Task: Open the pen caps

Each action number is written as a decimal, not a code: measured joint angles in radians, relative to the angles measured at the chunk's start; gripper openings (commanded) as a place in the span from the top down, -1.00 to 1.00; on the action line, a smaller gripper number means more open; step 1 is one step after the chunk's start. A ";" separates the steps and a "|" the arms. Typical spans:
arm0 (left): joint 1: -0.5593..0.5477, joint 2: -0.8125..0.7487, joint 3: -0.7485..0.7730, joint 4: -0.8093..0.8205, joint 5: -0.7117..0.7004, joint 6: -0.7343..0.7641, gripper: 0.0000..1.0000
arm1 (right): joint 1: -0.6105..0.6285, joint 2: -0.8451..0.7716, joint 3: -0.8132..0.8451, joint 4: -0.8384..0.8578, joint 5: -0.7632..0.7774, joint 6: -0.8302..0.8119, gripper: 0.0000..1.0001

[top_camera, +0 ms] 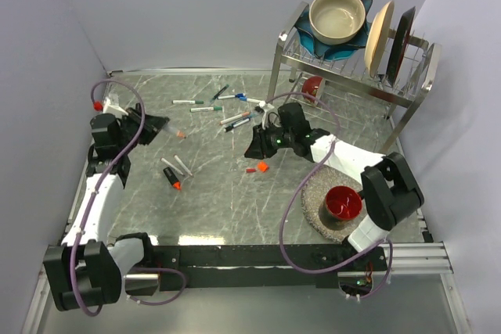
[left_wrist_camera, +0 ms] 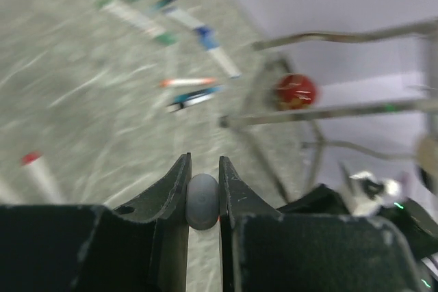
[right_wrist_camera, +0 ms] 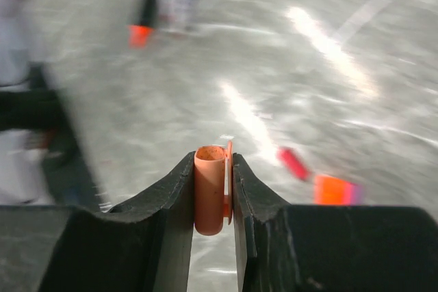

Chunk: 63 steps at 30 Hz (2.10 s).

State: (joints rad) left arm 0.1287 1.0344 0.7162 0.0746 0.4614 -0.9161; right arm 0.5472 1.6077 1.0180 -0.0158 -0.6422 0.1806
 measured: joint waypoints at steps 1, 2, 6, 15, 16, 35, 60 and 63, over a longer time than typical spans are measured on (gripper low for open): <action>0.001 0.010 -0.001 -0.037 -0.017 0.013 0.99 | 0.000 0.014 0.011 -0.025 0.040 -0.026 1.00; 0.002 0.026 -0.001 -0.084 -0.045 0.026 0.99 | 0.000 0.028 0.019 -0.053 0.081 -0.050 1.00; 0.004 0.106 -0.002 -0.217 -0.127 0.068 0.98 | 0.000 0.100 0.047 -0.151 0.203 -0.130 0.96; 0.006 0.224 -0.002 -0.310 -0.186 0.124 0.98 | 0.000 0.181 0.084 -0.269 0.325 -0.229 0.74; 0.006 0.229 -0.002 -0.311 -0.190 0.129 0.98 | 0.000 0.182 0.089 -0.275 0.325 -0.233 0.70; 0.006 0.289 -0.003 -0.321 -0.198 0.174 0.98 | 0.000 0.240 0.158 -0.327 0.324 -0.256 0.14; 0.007 0.383 0.016 -0.365 -0.233 0.201 0.53 | -0.027 0.229 0.179 -0.383 0.288 -0.319 -0.37; 0.007 0.397 0.019 -0.365 -0.234 0.202 0.42 | -0.028 0.211 0.179 -0.390 0.282 -0.332 -0.40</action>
State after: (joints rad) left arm 0.1360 1.4315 0.7357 -0.2905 0.2276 -0.7139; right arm 0.5190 1.8191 1.1973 -0.4061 -0.3607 -0.1509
